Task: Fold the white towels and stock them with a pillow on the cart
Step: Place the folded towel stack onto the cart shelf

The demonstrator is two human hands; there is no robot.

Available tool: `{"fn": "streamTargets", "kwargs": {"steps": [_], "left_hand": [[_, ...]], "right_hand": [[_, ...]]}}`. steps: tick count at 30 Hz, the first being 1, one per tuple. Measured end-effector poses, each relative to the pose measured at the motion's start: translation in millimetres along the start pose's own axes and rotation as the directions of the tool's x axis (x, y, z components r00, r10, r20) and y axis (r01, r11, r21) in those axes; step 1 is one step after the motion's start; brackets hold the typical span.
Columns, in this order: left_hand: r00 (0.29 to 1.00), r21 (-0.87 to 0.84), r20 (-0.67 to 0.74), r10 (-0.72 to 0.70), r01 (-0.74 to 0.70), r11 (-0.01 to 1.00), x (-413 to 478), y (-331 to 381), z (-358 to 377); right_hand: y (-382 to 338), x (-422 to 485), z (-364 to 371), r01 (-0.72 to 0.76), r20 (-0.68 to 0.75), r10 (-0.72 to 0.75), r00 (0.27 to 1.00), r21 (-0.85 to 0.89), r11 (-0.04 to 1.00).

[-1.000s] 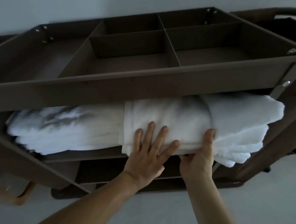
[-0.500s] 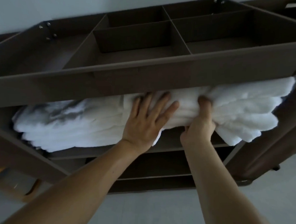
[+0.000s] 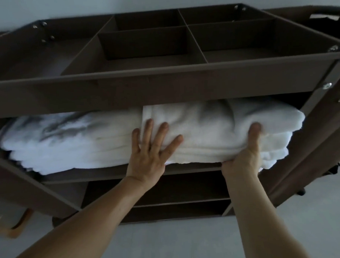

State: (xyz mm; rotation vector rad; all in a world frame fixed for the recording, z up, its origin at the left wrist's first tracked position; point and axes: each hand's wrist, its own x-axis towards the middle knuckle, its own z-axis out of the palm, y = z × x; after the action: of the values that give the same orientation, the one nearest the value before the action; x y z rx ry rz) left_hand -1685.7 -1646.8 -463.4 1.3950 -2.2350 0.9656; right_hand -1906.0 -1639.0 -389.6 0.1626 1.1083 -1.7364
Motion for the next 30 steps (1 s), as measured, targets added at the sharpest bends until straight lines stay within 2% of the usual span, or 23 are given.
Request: {"fn": "streamTargets", "kwargs": {"steps": [4, 7, 9, 12, 19, 21, 22, 23, 24, 25, 26, 27, 28, 30], "left_hand": [[0.996, 0.024, 0.006, 0.09, -0.09, 0.996, 6, -28, -13], [1.0, 0.03, 0.021, 0.022, -0.023, 0.999, 10, -37, -13], [0.999, 0.012, -0.013, 0.031, -0.03, 0.999, 8, -25, -4], [0.998, -0.037, -0.046, 0.054, -0.055, 0.998, 0, -7, 14], [0.993, -0.112, -0.015, 0.114, -0.115, 0.987, 10, -11, 16], [0.995, -0.155, 0.0, 0.103, -0.101, 0.983, 16, -9, 9], [0.994, -0.179, 0.014, 0.106, -0.102, 0.979, 16, -8, 5], [0.992, -0.208, 0.025, 0.12, -0.112, 0.972, 15, -10, 2], [0.991, -0.244, 0.022, 0.135, -0.126, 0.962, 12, -15, -2], [0.991, -0.284, 0.009, 0.136, -0.128, 0.95, 11, -24, -6], [0.993, -0.318, -0.004, 0.115, -0.11, 0.942, 11, -34, -11], [0.997, -0.321, 0.007, 0.076, -0.07, 0.945, 12, -47, -16], [0.998, -0.283, 0.057, 0.034, -0.016, 0.959, 16, -60, -21], [0.957, -0.156, 0.289, -0.032, 0.08, 0.985, 29, -82, -29]], "right_hand": [[-2, -1, 33, 0.106, -0.049, -0.11, 0.993, -0.069, 0.992], [2, 13, 47, 0.187, 0.039, -0.183, 0.982, -0.193, 0.963], [8, 31, 39, 0.146, 0.044, -0.139, 0.989, -0.231, 0.962], [17, 43, 11, 0.057, -0.089, -0.086, 0.992, -0.289, 0.956], [15, 49, 9, 0.037, -0.133, -0.071, 0.989, -0.243, 0.969], [17, 36, 7, 0.077, -0.122, -0.124, 0.985, -0.333, 0.94], [22, 22, 4, 0.167, -0.077, -0.22, 0.973, -0.427, 0.889], [28, 4, 1, 0.347, 0.044, -0.38, 0.924, -0.517, 0.782], [35, -15, -2, 0.593, 0.258, -0.555, 0.791, -0.546, 0.591], [45, -28, -4, 0.811, 0.489, -0.665, 0.565, -0.478, 0.337], [55, -32, -3, 0.928, 0.674, -0.663, 0.326, -0.363, 0.088], [62, -30, 3, 0.96, 0.81, -0.564, 0.161, -0.262, -0.102], [66, -25, 15, 0.951, 0.903, -0.419, 0.1, -0.21, -0.225], [67, -14, 44, 0.895, 0.978, -0.123, 0.168, -0.203, -0.396]]}}
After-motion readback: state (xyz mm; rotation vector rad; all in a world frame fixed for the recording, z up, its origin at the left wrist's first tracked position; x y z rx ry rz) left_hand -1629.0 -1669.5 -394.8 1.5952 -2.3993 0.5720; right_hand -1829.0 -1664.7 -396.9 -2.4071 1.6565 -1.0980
